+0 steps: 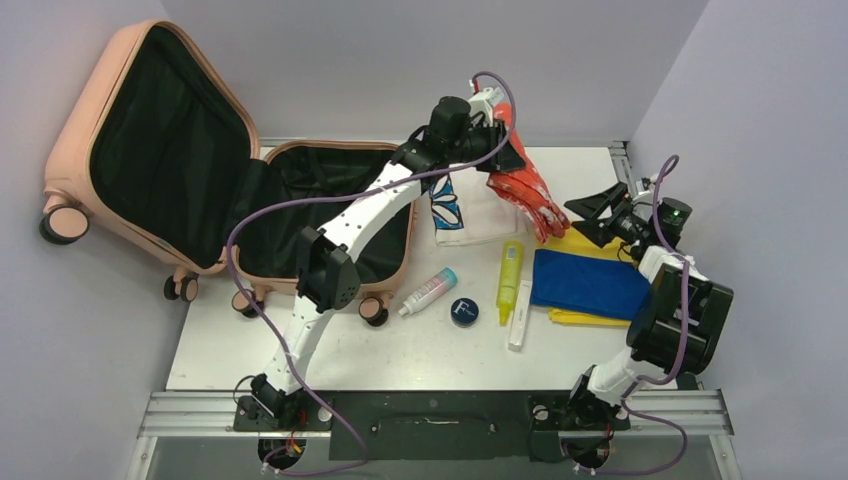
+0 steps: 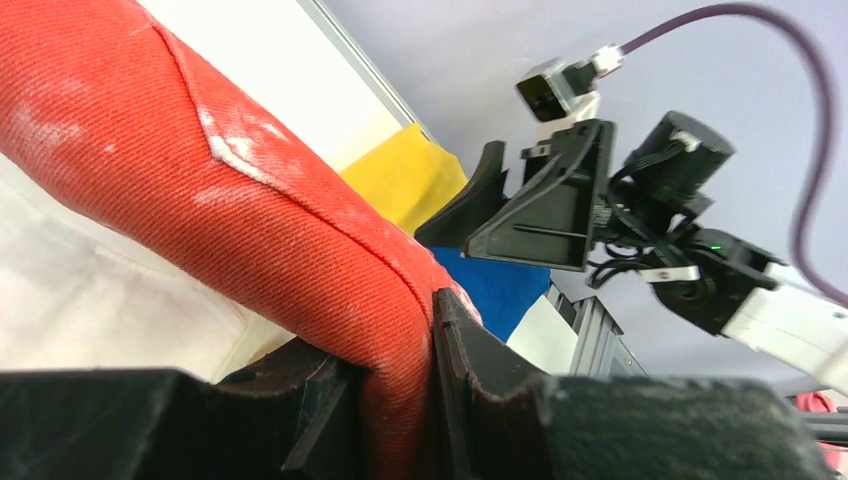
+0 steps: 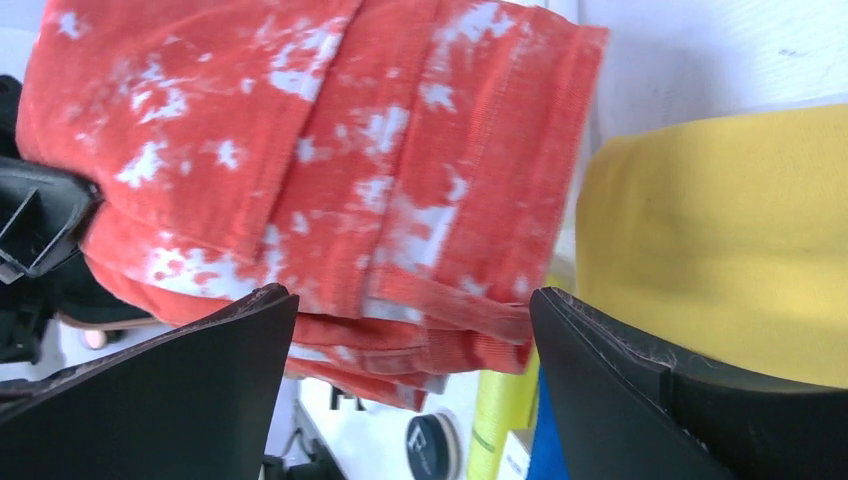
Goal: Pack the luggage
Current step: Place the clothes in the luggage.
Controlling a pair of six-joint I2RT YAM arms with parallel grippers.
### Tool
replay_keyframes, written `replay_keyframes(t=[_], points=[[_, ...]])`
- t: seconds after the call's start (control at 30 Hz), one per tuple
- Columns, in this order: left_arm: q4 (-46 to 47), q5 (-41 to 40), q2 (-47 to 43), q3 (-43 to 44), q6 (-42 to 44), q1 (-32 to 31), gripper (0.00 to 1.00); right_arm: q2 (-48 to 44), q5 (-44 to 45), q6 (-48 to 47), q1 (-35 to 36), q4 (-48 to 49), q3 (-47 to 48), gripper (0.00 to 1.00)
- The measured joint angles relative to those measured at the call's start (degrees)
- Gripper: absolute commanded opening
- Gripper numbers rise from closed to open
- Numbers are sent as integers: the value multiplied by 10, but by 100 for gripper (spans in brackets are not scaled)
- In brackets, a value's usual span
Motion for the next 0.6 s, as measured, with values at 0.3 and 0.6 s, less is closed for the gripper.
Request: replay_keyframes(t=[0.3, 0.6], points=[[-11, 23, -63, 7, 21, 47, 0, 114, -36, 212, 26, 219, -37, 90], [-28, 94, -111, 16, 60, 56, 0, 281, -64, 548, 91, 591, -30, 90]])
